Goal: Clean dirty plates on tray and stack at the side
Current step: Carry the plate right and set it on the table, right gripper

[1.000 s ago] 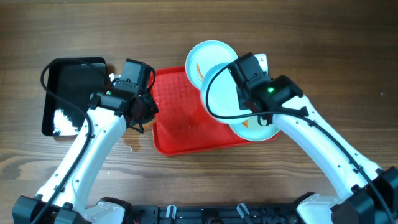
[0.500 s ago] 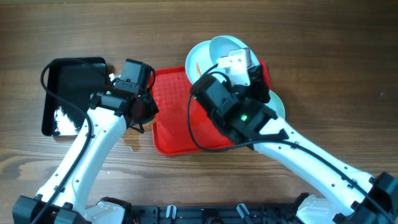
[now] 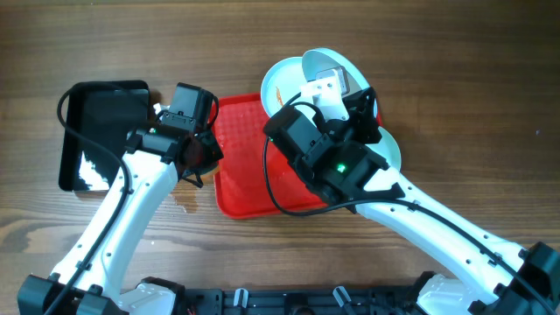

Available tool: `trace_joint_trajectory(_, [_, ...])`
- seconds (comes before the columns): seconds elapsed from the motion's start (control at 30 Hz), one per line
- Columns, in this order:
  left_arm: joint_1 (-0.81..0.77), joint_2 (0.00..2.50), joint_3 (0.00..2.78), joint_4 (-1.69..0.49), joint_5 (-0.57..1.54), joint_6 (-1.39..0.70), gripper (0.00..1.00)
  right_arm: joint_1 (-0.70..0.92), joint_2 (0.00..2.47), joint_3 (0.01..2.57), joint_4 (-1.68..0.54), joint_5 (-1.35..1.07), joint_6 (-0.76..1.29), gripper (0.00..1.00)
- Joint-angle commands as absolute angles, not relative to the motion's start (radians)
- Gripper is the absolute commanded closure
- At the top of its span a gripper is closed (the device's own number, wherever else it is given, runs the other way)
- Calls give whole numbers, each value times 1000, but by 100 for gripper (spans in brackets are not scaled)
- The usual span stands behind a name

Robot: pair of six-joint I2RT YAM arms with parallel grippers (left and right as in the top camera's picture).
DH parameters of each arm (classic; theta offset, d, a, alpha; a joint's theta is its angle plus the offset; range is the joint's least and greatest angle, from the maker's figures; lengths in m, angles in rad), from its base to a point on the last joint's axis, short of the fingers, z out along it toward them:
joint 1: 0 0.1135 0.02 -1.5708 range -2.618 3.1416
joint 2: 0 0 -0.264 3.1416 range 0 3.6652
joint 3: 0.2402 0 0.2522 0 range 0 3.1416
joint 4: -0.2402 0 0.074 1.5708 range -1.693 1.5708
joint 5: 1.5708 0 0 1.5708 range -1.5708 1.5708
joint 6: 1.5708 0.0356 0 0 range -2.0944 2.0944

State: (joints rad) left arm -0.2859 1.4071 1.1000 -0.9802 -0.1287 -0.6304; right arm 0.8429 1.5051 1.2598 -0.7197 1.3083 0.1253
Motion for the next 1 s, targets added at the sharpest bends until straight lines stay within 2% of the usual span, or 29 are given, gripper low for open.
trace_joint_trajectory(0.0, [-281, 1410, 1113, -980, -125, -629, 96, 848, 1482, 1269, -719, 1182, 108, 96])
trace_joint_trajectory(0.17, [-281, 1411, 1113, -986, -125, -629, 96, 826, 1482, 1269, -716, 841, 234, 96])
trace_joint_trajectory(0.37, [-281, 1411, 1111, -986, -125, -629, 96, 693, 1453, 1273, -723, 665, 265, 96])
trace_joint_trajectory(0.53, [-281, 1411, 1107, -984, -125, -629, 96, 422, 1405, 1273, -743, 350, 219, 96])
trace_joint_trajectory(0.77, [-281, 1412, 1059, -955, -125, -629, 96, -87, 1425, 1265, -743, -93, 213, 96])
trace_joint_trajectory(0.87, [-281, 1416, 1047, -950, -124, -629, 96, -251, 1470, 1256, -720, -183, 213, 96])
trace_joint_trajectory(0.97, [-281, 1416, 1047, -943, -124, -629, 96, -347, 1528, 1248, -715, -183, 221, 96])
